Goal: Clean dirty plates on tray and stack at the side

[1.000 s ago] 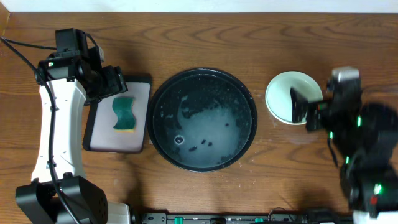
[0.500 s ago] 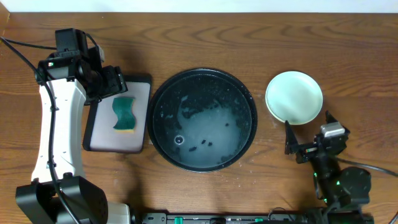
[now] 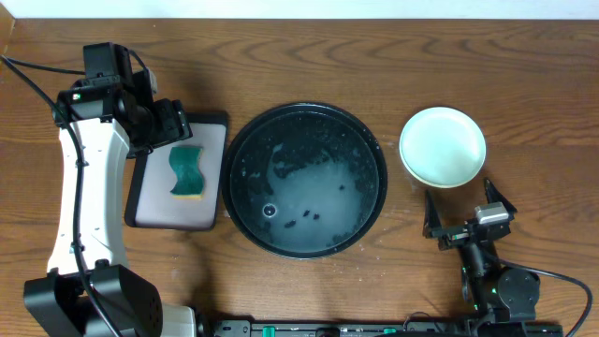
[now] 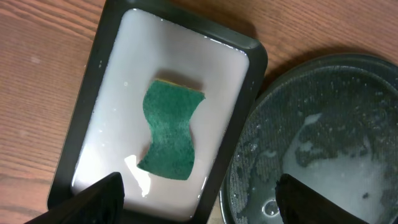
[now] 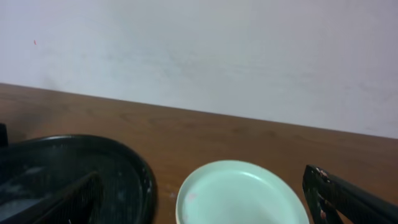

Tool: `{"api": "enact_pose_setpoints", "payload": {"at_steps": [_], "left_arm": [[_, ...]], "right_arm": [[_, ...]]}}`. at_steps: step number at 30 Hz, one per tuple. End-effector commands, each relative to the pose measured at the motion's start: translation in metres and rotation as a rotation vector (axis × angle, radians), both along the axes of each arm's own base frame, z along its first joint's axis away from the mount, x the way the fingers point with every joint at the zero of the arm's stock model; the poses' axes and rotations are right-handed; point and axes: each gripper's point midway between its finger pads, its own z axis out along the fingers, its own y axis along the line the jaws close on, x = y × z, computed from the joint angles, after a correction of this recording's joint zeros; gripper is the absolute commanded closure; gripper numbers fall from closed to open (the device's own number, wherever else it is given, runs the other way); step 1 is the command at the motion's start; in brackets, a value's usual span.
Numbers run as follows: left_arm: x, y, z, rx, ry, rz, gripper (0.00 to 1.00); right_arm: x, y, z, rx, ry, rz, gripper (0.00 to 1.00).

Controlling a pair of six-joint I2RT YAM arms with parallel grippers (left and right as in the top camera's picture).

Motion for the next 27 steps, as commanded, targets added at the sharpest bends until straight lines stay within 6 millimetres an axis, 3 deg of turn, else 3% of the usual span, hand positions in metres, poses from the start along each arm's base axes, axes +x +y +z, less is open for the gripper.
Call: {"api": "enact_pose_setpoints", "payload": {"at_steps": [1,3,6,10,27], "left_arm": [[0.002,0.001,0.002,-0.009,-0.005,0.007,0.22],[0.002,0.001,0.002,-0.009,-0.005,0.007,0.21],[0.002,0.001,0.002,-0.009,-0.005,0.007,0.22],[0.002,0.001,0.002,-0.009,-0.006,0.007,0.22],[0.002,0.001,0.002,-0.009,-0.005,0.007,0.21]], "right_arm": [[-0.001,-0.003,-0.002,0.01,-0.007,-0.012,0.01],[-0.002,-0.003,-0.002,0.01,-0.007,-0.016,0.01],[-0.003,0.001,-0.023,0.009,0.078,0.007,0.01],[-0.002,0.004,-0.032,0.085,0.138,0.02,0.01],[-0.001,0.003,-0.038,0.085,0.162,0.016,0.01]]}}
